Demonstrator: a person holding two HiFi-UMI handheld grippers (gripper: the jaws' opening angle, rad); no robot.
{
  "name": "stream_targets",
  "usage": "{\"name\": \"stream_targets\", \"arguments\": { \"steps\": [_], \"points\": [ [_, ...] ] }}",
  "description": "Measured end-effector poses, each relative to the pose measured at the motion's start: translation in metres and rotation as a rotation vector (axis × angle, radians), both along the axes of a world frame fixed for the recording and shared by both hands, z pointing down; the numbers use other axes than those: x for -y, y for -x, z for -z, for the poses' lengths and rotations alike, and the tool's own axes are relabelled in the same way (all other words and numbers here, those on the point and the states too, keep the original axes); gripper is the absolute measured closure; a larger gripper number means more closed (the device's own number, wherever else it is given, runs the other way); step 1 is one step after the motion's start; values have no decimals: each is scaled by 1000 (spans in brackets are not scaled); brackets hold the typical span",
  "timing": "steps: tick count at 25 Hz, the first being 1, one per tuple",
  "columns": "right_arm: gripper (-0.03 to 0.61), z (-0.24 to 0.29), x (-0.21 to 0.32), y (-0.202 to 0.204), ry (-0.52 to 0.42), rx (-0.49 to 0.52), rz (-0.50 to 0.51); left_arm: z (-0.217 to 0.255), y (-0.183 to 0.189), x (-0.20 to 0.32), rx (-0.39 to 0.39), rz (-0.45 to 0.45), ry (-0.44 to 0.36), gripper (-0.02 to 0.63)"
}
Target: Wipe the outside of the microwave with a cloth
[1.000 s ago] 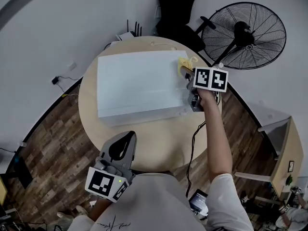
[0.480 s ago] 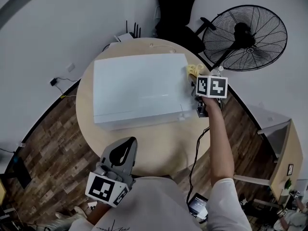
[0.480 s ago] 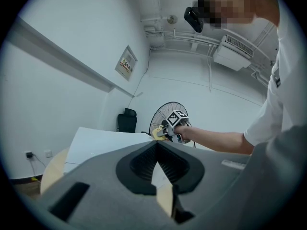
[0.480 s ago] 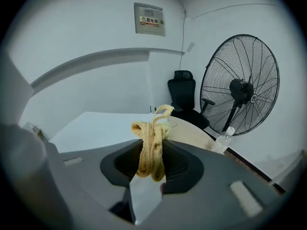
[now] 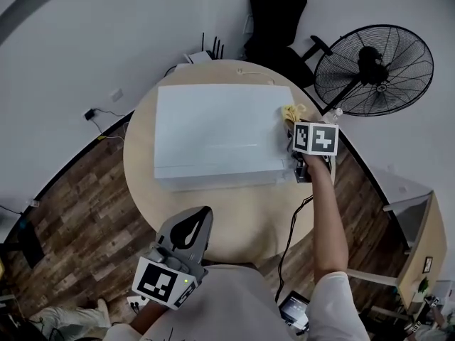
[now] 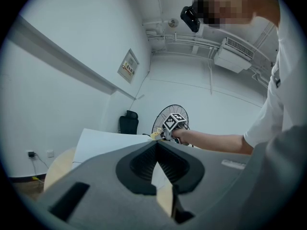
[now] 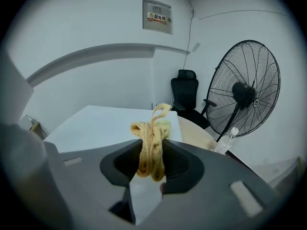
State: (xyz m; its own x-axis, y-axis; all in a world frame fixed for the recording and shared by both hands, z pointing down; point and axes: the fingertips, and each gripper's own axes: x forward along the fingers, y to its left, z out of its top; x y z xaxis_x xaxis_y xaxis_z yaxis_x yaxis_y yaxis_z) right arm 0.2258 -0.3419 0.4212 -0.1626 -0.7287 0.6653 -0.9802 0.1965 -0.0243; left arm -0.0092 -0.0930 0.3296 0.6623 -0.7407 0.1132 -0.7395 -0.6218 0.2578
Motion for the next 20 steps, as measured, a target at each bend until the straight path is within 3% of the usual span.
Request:
{"name": "stream_targets", "arguments": {
  "steps": [10,20],
  "points": [
    [448,-1,-9,40,-2,-11,22,-3,27,-19,2,17,-1,621],
    [446,0,-12,106,9,4,104,-5,57,-22,-4,45,1,621]
  ]
}}
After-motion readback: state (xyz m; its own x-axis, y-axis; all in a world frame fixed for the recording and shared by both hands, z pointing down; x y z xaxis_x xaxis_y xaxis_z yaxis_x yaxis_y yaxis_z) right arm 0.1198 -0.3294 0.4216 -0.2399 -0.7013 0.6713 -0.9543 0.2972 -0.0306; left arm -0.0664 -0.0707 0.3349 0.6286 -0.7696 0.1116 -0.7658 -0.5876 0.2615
